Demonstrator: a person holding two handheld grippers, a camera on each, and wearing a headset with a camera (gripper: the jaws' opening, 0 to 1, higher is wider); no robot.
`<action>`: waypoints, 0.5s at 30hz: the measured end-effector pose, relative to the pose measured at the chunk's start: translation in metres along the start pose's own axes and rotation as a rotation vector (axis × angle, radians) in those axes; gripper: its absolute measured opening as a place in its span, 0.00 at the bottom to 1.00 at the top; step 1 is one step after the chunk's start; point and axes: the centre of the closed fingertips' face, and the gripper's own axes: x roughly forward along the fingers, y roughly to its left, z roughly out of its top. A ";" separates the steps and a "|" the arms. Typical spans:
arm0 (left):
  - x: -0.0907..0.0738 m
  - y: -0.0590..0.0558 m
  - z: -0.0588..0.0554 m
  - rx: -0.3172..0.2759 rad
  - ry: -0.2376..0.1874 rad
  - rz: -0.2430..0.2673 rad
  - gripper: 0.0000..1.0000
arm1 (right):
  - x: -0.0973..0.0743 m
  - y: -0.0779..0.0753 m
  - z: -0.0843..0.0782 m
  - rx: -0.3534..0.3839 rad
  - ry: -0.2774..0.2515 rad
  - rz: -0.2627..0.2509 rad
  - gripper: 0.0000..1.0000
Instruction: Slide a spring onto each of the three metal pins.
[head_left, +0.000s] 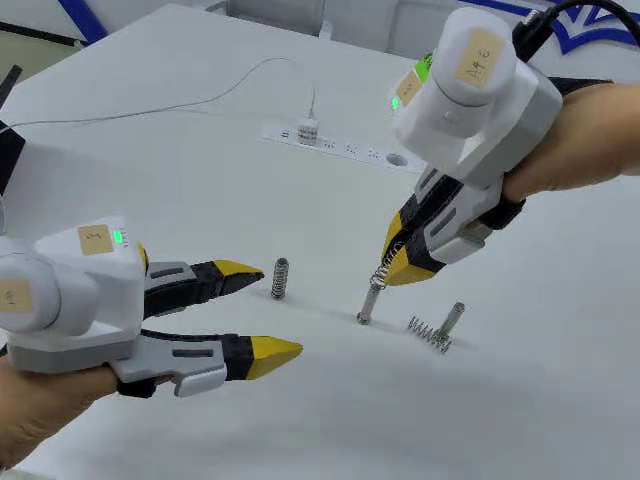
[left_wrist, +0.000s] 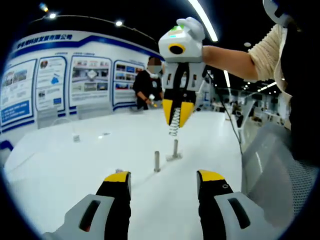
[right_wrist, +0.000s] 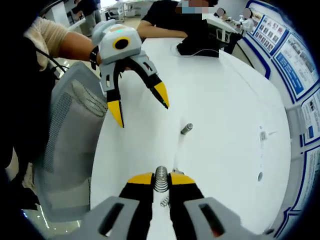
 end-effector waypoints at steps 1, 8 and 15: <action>-0.001 0.001 -0.001 -0.001 0.002 0.003 0.56 | 0.001 -0.002 -0.001 0.003 0.002 -0.004 0.12; -0.005 0.006 -0.005 0.003 0.020 0.024 0.61 | 0.008 -0.021 -0.013 0.017 0.041 -0.041 0.12; -0.007 0.007 -0.010 0.012 0.040 0.034 0.63 | 0.020 -0.027 -0.021 0.020 0.074 -0.039 0.12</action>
